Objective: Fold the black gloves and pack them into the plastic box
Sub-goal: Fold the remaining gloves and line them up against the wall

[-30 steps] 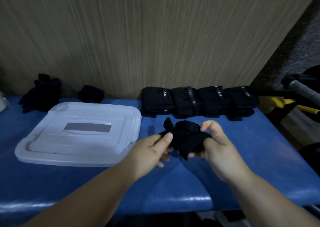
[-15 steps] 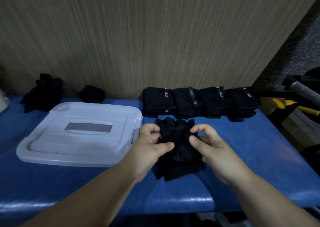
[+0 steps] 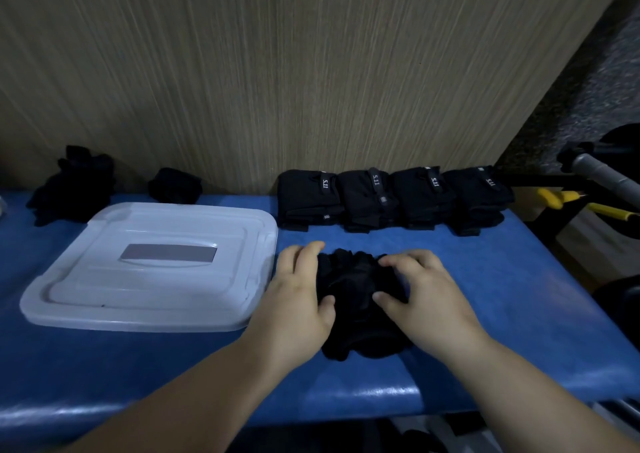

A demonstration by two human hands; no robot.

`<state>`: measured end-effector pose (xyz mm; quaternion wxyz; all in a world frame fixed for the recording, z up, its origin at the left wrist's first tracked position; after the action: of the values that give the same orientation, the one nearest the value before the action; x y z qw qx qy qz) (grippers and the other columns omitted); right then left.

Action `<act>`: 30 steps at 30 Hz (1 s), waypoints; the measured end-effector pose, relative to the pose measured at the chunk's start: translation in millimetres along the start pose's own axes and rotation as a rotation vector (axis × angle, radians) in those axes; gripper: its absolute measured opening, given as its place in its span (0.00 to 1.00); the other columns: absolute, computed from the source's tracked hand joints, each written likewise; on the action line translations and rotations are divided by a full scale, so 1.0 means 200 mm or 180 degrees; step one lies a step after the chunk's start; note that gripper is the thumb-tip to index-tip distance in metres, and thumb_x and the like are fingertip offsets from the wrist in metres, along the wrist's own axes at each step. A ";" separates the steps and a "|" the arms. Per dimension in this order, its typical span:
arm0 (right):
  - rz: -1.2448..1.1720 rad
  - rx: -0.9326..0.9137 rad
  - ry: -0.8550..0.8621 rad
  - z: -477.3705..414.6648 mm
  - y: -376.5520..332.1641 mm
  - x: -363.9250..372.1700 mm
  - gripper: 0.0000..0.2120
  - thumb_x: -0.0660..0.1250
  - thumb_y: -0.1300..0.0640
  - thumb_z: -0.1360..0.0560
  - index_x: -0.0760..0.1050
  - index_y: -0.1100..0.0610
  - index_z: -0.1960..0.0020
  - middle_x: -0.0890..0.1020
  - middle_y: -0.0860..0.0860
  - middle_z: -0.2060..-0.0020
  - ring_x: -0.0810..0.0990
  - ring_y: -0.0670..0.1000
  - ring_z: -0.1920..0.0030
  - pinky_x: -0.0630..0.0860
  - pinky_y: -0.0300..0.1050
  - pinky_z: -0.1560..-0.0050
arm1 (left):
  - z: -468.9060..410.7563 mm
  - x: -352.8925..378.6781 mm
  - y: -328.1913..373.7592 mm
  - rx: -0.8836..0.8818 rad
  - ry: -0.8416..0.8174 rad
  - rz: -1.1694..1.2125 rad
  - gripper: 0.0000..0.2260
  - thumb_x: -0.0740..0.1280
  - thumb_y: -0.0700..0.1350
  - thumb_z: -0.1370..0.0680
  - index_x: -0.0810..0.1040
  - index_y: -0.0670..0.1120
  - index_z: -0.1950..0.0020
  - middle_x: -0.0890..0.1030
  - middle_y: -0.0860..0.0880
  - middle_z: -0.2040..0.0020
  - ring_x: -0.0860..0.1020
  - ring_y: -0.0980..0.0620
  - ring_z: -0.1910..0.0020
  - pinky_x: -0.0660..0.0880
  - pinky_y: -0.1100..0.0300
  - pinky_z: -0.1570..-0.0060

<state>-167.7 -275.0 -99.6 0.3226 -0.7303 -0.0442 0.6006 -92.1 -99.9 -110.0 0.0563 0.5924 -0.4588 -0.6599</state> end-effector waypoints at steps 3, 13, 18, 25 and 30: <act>0.0158 -0.0480 0.0238 0.01 -0.04 -0.01 0.19 0.67 0.50 0.24 0.73 0.47 0.33 0.65 0.45 0.29 0.60 0.47 0.28 0.54 0.34 0.33 | -0.01 -0.01 0.01 0.0650 0.0348 -0.0325 0.19 0.59 0.47 0.22 0.68 0.50 0.30 0.62 0.55 0.30 0.60 0.58 0.34 0.50 0.75 0.35; 0.1243 -0.0467 -0.1402 0.05 -0.02 0.10 0.30 0.42 0.36 0.20 0.38 0.44 0.23 0.34 0.41 0.25 0.28 0.43 0.27 0.30 0.53 0.26 | 0.01 0.07 -0.03 0.0683 -0.1367 -0.1489 0.25 0.43 0.59 0.18 0.40 0.58 0.22 0.39 0.63 0.23 0.35 0.64 0.26 0.33 0.52 0.26; 0.1384 -0.0291 -0.1394 0.04 -0.01 0.08 0.33 0.41 0.31 0.24 0.36 0.41 0.23 0.33 0.41 0.25 0.29 0.44 0.26 0.30 0.57 0.27 | 0.02 0.06 -0.03 0.0584 -0.1337 -0.1570 0.25 0.43 0.60 0.18 0.38 0.60 0.23 0.34 0.62 0.24 0.32 0.63 0.27 0.33 0.50 0.26; 0.0762 0.0103 -0.0029 0.01 0.02 -0.02 0.29 0.54 0.34 0.24 0.65 0.48 0.28 0.69 0.48 0.31 0.61 0.51 0.28 0.59 0.51 0.29 | 0.02 0.05 -0.05 0.0481 -0.1275 -0.1555 0.28 0.44 0.61 0.19 0.36 0.57 0.23 0.36 0.62 0.24 0.33 0.63 0.26 0.34 0.50 0.25; 0.0417 0.0350 -0.0160 0.01 0.01 0.00 0.18 0.61 0.37 0.25 0.79 0.50 0.50 0.77 0.48 0.51 0.71 0.51 0.42 0.71 0.45 0.44 | 0.02 0.07 -0.03 0.0531 -0.1216 -0.1441 0.28 0.46 0.60 0.18 0.37 0.56 0.22 0.37 0.62 0.23 0.33 0.63 0.26 0.34 0.51 0.25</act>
<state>-170.5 -275.8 -102.0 0.3210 -0.6975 0.0286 0.6401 -96.3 -103.4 -124.8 -0.2283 0.5473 -0.3701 -0.7151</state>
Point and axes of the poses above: each hand's wrist, its own z-axis away from the middle knuckle, its own x-axis out of the palm, y = z × x, the point moved 2 cm from there along -z, towards the middle knuckle
